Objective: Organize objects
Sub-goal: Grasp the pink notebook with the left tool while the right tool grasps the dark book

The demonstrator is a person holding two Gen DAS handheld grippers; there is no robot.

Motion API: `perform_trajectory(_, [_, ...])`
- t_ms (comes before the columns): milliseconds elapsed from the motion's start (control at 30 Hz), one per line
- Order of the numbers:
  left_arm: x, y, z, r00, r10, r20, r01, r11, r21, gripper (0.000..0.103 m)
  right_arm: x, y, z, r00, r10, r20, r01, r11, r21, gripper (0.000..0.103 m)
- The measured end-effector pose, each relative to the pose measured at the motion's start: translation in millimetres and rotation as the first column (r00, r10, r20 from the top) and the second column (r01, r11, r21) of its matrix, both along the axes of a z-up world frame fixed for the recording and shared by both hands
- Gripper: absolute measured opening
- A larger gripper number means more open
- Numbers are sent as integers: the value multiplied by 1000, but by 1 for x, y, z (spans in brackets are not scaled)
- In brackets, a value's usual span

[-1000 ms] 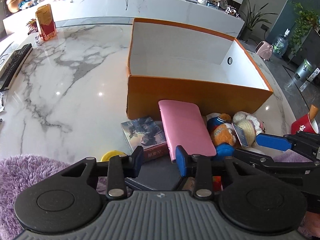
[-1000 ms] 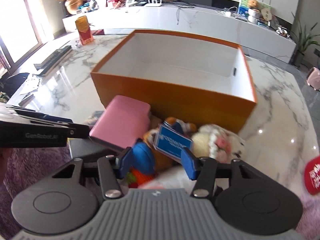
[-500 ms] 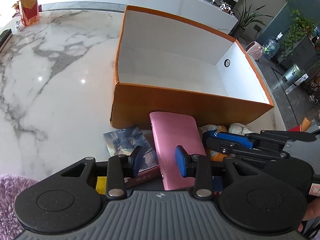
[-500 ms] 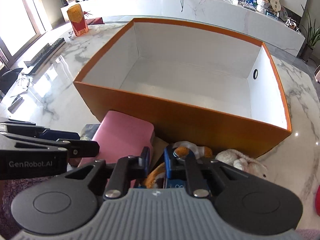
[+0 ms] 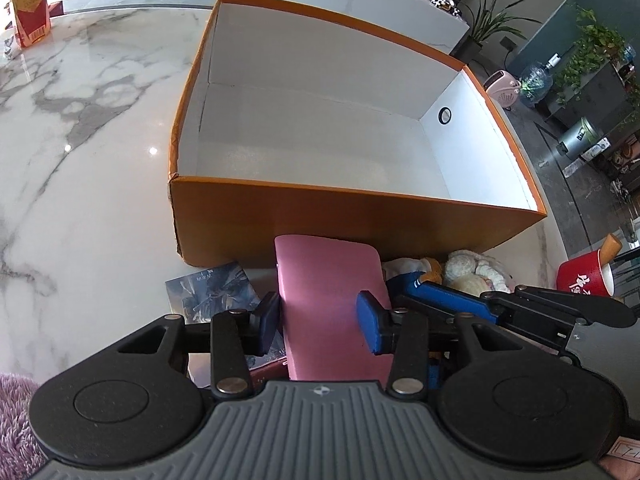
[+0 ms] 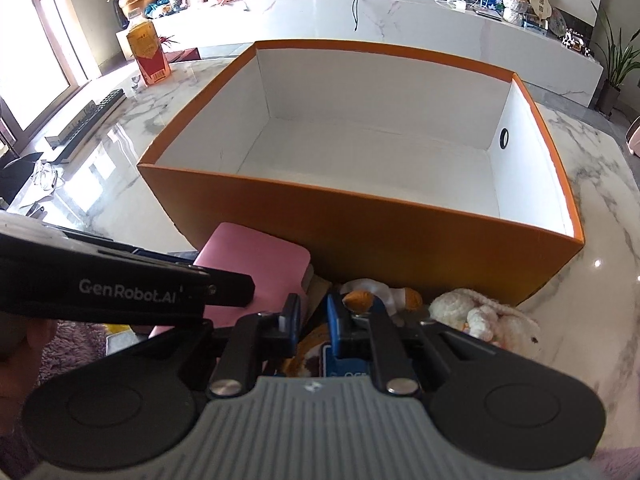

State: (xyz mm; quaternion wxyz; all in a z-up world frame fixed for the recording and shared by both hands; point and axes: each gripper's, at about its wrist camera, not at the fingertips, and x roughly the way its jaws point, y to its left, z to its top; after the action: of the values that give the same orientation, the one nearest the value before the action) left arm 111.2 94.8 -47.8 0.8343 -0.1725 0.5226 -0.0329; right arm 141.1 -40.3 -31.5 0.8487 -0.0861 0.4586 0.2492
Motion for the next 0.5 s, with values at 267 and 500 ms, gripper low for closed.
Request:
perform_trajectory(267, [-5, -2, 22, 999, 21, 48, -22, 1000, 13, 26, 0, -11, 4, 999, -35, -12, 36, 999, 39, 15])
perform_trajectory(500, [-2, -8, 28, 997, 51, 54, -51, 999, -15, 23, 1, -19, 3, 999, -37, -14, 38, 997, 62, 15])
